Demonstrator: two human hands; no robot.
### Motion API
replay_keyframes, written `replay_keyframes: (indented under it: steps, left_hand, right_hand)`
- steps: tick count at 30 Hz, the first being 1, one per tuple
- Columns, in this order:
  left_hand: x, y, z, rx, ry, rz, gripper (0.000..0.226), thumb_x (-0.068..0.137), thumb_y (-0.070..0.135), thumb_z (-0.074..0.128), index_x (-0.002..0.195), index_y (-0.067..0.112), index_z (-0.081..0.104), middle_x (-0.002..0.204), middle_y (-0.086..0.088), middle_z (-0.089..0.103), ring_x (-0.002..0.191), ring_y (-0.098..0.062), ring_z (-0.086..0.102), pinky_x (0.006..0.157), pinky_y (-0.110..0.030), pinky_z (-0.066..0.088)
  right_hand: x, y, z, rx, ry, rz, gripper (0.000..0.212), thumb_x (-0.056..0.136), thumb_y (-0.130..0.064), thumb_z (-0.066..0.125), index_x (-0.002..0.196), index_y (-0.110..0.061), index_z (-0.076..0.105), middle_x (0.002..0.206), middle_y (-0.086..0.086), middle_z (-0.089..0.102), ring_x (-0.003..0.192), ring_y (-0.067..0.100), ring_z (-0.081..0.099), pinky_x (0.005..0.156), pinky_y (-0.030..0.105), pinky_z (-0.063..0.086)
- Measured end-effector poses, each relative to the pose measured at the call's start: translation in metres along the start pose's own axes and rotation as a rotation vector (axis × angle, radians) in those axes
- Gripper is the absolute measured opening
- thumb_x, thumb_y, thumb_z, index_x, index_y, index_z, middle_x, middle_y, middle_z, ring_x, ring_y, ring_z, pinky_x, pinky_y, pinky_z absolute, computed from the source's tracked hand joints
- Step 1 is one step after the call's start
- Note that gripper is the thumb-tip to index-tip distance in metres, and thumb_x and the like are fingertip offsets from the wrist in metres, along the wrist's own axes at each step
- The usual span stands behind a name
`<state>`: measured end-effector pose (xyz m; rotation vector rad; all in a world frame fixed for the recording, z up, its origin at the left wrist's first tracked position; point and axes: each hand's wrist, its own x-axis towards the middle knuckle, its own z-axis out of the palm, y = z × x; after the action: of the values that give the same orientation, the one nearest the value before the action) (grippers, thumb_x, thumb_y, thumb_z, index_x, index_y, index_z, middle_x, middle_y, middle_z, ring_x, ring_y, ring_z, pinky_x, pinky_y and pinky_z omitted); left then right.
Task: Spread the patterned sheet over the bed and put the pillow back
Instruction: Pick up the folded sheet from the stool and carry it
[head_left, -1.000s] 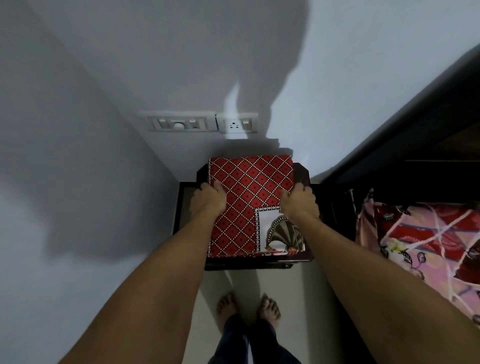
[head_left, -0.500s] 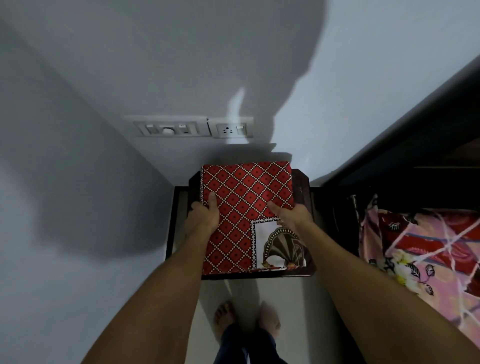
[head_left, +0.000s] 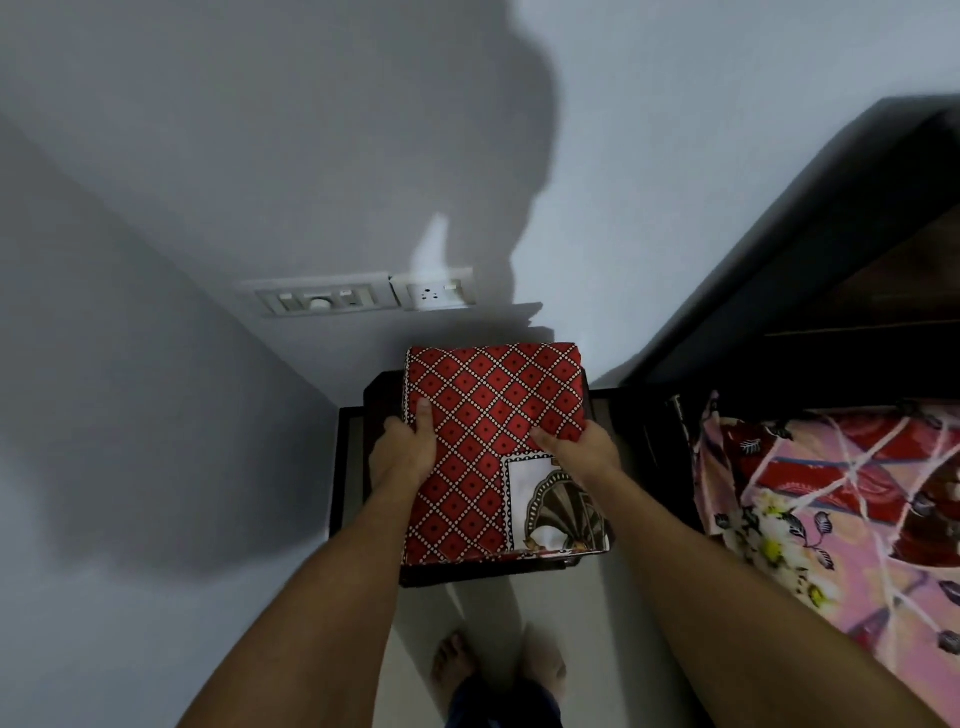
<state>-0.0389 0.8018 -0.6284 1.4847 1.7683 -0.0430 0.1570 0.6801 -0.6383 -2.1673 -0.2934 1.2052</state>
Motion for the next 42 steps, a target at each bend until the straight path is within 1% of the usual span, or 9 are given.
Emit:
replay_keyframes:
  steps: [6, 9, 11, 16, 20, 22, 30, 38, 42]
  left_hand:
    - [-0.045, 0.079, -0.018, 0.084, 0.029, 0.138, 0.083, 0.096, 0.072, 0.017, 0.135, 0.005, 0.047, 0.125, -0.018, 0.061, 0.108, -0.035, 0.061, 0.090, -0.040, 0.050]
    - [-0.081, 0.127, -0.026, 0.121, 0.038, 0.223, 0.082, 0.096, 0.072, 0.015, 0.127, 0.006, 0.053, 0.119, -0.014, 0.065, 0.103, -0.032, 0.063, 0.085, -0.036, 0.050]
    - [-0.112, 0.158, -0.031, 0.167, 0.045, 0.292, 0.080, 0.098, 0.070, 0.014, 0.132, 0.007, 0.049, 0.123, -0.015, 0.064, 0.109, -0.033, 0.062, 0.081, -0.034, 0.045]
    - [-0.183, 0.229, -0.044, 0.189, 0.057, 0.477, 0.077, 0.100, 0.066, 0.019, 0.133, 0.003, 0.050, 0.130, -0.019, 0.060, 0.117, -0.037, 0.058, 0.094, -0.042, 0.045]
    - [-0.240, 0.282, -0.053, 0.192, 0.043, 0.663, 0.078, 0.100, 0.065, 0.019, 0.131, 0.002, 0.054, 0.130, -0.020, 0.060, 0.117, -0.038, 0.057, 0.094, -0.042, 0.045]
    - [-0.274, 0.304, -0.054, 0.210, 0.035, 0.768, 0.078, 0.101, 0.065, 0.019, 0.132, 0.002, 0.054, 0.131, -0.020, 0.060, 0.118, -0.039, 0.057, 0.095, -0.042, 0.045]
    - [-0.393, 0.347, -0.028, 0.253, -0.121, 1.047, 0.082, 0.099, 0.066, 0.017, 0.131, 0.003, 0.058, 0.123, -0.018, 0.065, 0.111, -0.036, 0.062, 0.091, -0.041, 0.047]
    - [-0.535, 0.350, 0.017, 0.400, -0.266, 1.312, 0.079, 0.101, 0.063, 0.015, 0.128, 0.004, 0.060, 0.123, -0.016, 0.065, 0.111, -0.033, 0.062, 0.088, -0.039, 0.046]
    - [-0.615, 0.337, 0.044, 0.412, -0.330, 1.414, 0.076, 0.101, 0.063, 0.017, 0.128, 0.007, 0.060, 0.120, -0.015, 0.065, 0.109, -0.033, 0.062, 0.086, -0.039, 0.046]
  right_hand:
    - [-0.041, -0.026, -0.071, 0.113, 0.109, -0.054, 0.052, 0.073, -0.053, 0.084, 0.113, -0.023, 0.069, 0.109, -0.001, 0.073, 0.098, 0.021, 0.068, 0.093, 0.039, 0.055]
    - [-0.065, -0.039, -0.117, 0.164, 0.173, -0.085, 0.055, 0.070, -0.055, 0.085, 0.113, -0.022, 0.071, 0.108, 0.000, 0.073, 0.097, 0.023, 0.069, 0.093, 0.040, 0.056]
    - [-0.089, -0.048, -0.152, 0.195, 0.216, -0.093, 0.063, 0.067, -0.059, 0.085, 0.115, -0.022, 0.071, 0.110, 0.000, 0.073, 0.099, 0.025, 0.070, 0.094, 0.041, 0.056]
    - [-0.155, -0.064, -0.234, 0.273, 0.332, -0.163, 0.061, 0.065, -0.056, 0.087, 0.111, -0.018, 0.072, 0.106, 0.002, 0.075, 0.097, 0.024, 0.071, 0.094, 0.044, 0.057]
    - [-0.213, -0.067, -0.290, 0.336, 0.460, -0.213, 0.081, 0.049, -0.069, 0.084, 0.111, -0.019, 0.072, 0.106, -0.001, 0.075, 0.098, 0.023, 0.071, 0.095, 0.044, 0.057]
    - [-0.247, -0.065, -0.315, 0.383, 0.537, -0.231, 0.071, 0.061, -0.061, 0.087, 0.115, -0.017, 0.071, 0.110, 0.000, 0.073, 0.103, 0.023, 0.069, 0.098, 0.043, 0.054]
    - [-0.370, -0.018, -0.380, 0.466, 0.789, -0.225, 0.065, 0.070, -0.054, 0.086, 0.123, -0.021, 0.066, 0.116, 0.000, 0.071, 0.109, 0.024, 0.065, 0.102, 0.044, 0.051]
    - [-0.498, 0.063, -0.424, 0.575, 1.011, -0.134, 0.082, 0.061, -0.057, 0.089, 0.127, -0.020, 0.057, 0.117, 0.004, 0.069, 0.107, 0.027, 0.067, 0.101, 0.049, 0.053]
    - [-0.565, 0.111, -0.437, 0.641, 1.149, -0.109, 0.072, 0.069, -0.049, 0.089, 0.127, -0.020, 0.057, 0.118, 0.003, 0.069, 0.109, 0.027, 0.066, 0.102, 0.049, 0.052]
